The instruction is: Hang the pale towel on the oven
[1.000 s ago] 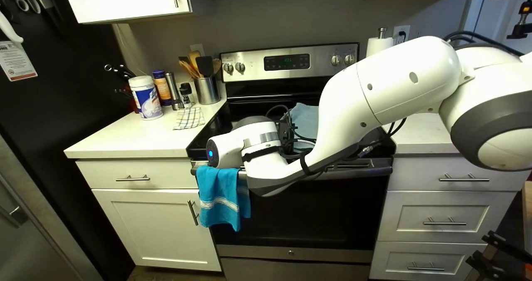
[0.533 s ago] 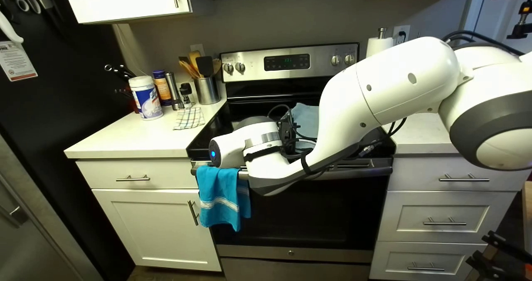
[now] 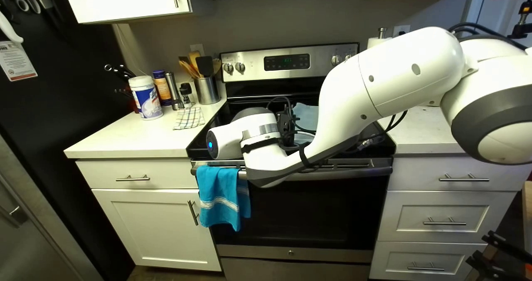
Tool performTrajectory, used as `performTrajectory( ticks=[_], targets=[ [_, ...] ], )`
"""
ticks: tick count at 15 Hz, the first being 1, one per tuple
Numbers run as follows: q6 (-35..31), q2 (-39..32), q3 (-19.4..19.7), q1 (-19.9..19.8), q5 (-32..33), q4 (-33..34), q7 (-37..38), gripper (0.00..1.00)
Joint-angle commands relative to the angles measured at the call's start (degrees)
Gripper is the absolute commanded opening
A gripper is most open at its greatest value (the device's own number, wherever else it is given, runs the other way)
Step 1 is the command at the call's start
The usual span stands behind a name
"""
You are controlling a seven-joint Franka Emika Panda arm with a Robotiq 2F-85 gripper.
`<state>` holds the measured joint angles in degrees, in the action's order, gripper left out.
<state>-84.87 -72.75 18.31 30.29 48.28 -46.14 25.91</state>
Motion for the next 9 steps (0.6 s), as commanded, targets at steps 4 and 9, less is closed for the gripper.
performTrajectory(
  ticks=[4, 9],
  targets=[
    [-0.07, 3.41, 1.34, 0.41, 0.40, -3.27, -0.48, 1.00],
    [-1.03, 3.00, 1.01, 0.38, 0.33, -2.96, -0.64, 0.74]
  ],
)
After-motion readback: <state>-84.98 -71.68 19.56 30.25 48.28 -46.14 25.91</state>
